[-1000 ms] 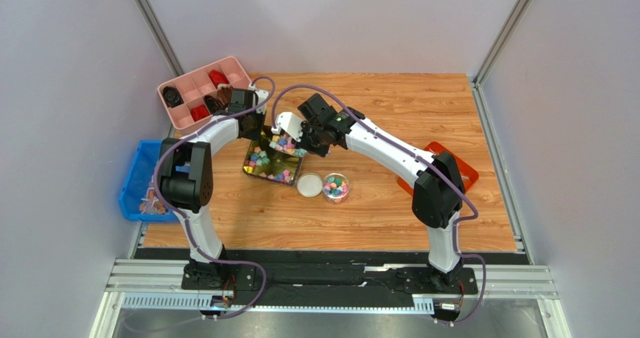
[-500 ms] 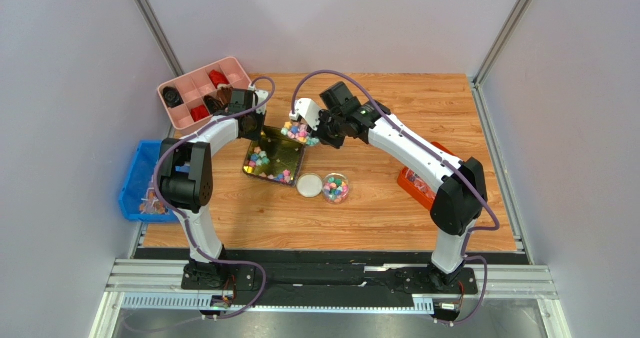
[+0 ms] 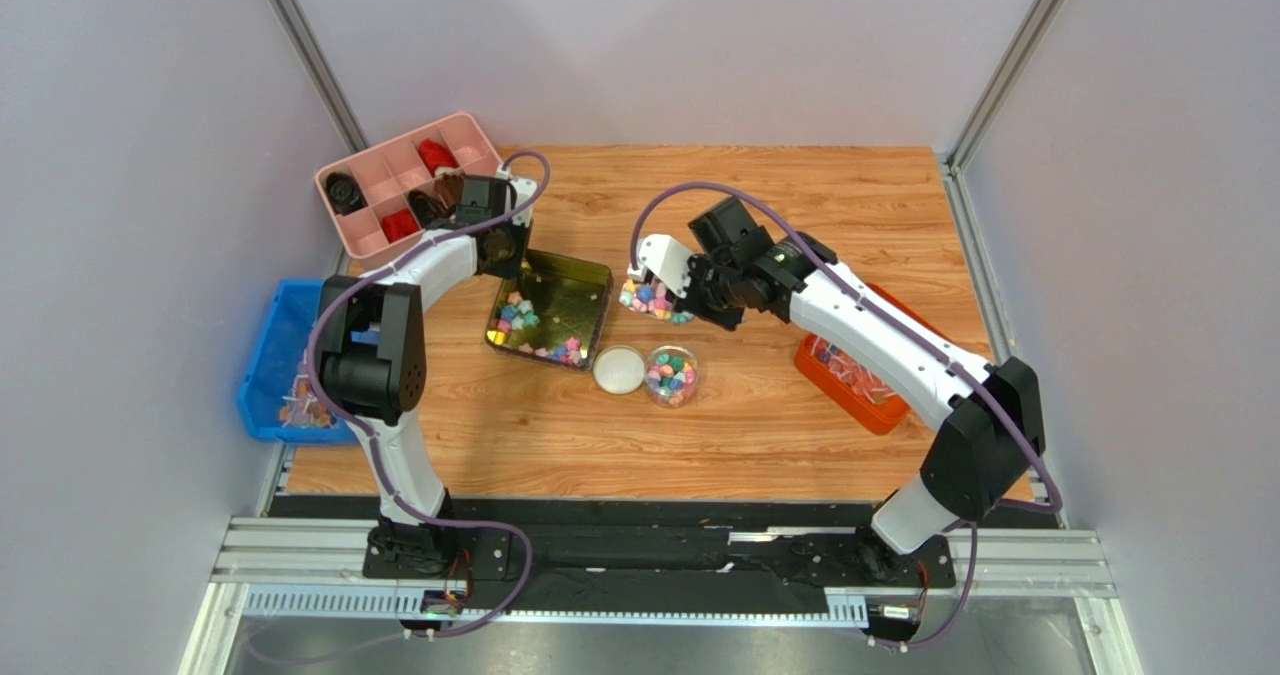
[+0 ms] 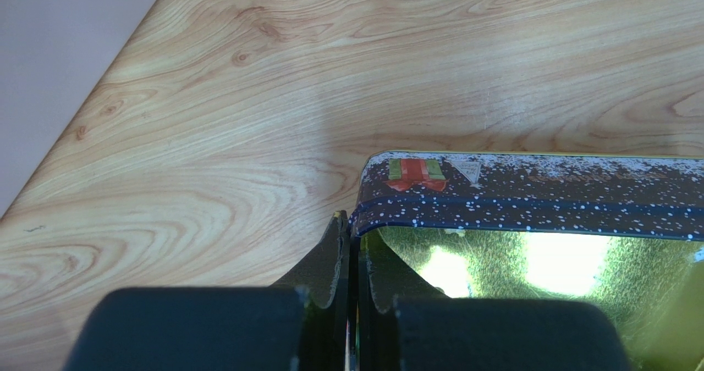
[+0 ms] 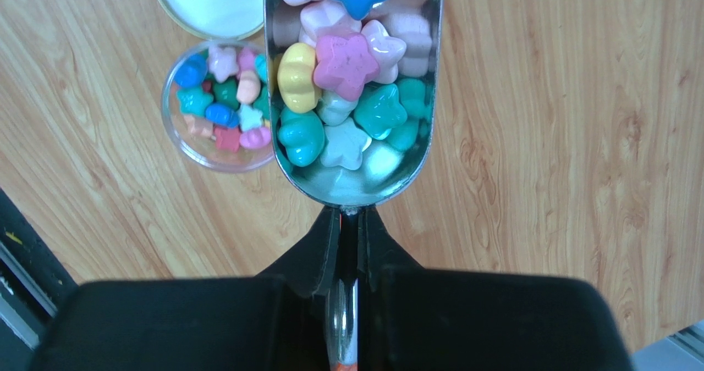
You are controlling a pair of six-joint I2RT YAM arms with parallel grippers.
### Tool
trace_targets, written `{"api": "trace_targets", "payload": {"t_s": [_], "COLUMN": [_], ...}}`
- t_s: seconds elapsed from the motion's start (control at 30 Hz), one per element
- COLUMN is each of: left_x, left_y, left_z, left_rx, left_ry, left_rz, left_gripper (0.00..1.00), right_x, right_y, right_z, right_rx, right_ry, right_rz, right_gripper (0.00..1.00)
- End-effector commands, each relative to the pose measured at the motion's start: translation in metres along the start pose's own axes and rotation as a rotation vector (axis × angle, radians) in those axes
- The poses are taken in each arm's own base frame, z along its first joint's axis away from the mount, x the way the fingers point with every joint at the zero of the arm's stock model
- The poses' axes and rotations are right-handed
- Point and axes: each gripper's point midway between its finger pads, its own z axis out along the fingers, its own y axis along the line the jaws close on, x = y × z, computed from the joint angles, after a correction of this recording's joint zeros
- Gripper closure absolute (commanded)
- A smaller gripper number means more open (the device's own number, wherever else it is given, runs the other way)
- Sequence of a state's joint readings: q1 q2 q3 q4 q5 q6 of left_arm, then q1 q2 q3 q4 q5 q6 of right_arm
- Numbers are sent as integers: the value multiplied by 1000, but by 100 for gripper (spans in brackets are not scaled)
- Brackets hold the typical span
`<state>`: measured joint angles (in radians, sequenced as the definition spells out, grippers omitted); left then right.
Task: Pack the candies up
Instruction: Place the fake candies in the packing bottle.
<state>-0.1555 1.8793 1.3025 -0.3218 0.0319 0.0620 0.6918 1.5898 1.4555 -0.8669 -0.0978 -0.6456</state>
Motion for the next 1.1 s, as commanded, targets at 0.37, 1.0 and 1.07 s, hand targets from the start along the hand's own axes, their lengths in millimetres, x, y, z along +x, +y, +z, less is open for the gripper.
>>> {"api": "trace_targets", "payload": {"t_s": [0.37,1.0,1.07], "left_x": [-29,-27,-27], "left_y": [10,16,16], "left_z": [-11,-10,-10], "left_rx": [-39,-64,-62], "left_ry": [-55,-46,-44], "left_rz": [20,18,18], "left_gripper": [100,100,100], "right_x": [64,89,91], "right_y": [18,37,36], "right_z": [-38,-32,-31], "right_rx": [34,35,40], "right_ry": [231,440,463], "right_rz": [-98,-225,-236], "right_gripper": [100,100,100]}}
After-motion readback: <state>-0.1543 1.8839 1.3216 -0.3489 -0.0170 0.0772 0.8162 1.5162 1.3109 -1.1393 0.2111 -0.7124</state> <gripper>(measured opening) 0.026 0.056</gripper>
